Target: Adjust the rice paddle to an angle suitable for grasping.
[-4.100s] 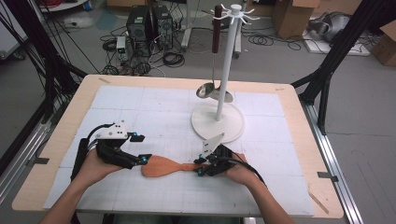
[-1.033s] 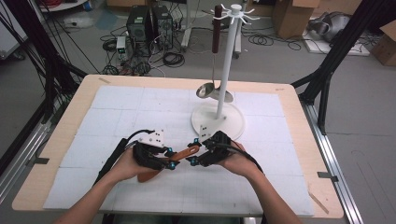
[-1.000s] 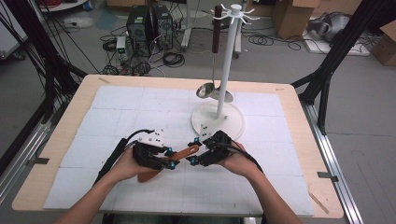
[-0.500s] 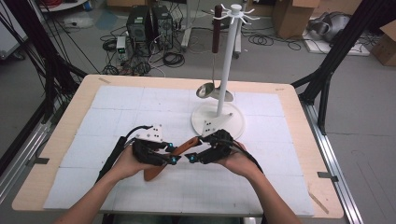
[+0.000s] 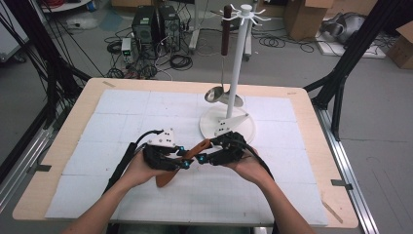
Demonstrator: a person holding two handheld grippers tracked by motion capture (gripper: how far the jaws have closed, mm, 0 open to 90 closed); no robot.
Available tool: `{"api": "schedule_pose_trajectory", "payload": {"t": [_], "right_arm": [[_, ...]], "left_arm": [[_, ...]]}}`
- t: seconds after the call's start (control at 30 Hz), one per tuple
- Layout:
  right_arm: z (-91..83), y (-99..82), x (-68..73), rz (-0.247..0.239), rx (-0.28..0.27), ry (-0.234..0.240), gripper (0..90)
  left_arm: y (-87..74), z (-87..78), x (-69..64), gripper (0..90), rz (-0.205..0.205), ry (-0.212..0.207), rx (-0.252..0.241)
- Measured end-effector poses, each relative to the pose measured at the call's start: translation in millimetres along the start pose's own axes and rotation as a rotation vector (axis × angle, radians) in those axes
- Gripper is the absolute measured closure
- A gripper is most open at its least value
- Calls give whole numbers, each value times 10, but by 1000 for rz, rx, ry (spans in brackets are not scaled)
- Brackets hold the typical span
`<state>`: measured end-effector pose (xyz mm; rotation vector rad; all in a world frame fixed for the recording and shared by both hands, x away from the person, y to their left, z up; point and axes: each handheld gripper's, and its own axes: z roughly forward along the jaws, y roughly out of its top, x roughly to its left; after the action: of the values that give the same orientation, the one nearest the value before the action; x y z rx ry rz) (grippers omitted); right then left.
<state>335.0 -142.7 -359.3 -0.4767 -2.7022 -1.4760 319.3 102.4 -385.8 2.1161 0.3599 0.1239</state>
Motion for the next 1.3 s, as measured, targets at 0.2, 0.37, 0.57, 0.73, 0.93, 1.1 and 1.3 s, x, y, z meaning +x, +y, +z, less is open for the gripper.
{"api": "schedule_pose_trajectory", "payload": {"t": [0.2,0.37,0.57,0.73,0.93,1.1,1.3], "right_arm": [[8,9,-36,37,-10,19,600],[5,7,-33,25,3,30,692],[-5,23,-13,22,-21,58,732],[-54,44,-5,8,-52,76,774],[-86,104,20,-7,-84,85,812],[-105,166,50,-37,-91,83,826],[-190,228,60,-51,-109,69,826]], "left_arm": [[1,-9,-6,646,5,-8,3],[7,-68,0,637,-2,-28,-9],[3,-84,-1,649,-4,-41,-5],[18,-132,4,683,-8,-47,-35],[30,-187,22,694,-13,-49,-57],[26,-222,34,685,-24,-49,-64],[22,-243,42,689,-25,-42,-64]]}}
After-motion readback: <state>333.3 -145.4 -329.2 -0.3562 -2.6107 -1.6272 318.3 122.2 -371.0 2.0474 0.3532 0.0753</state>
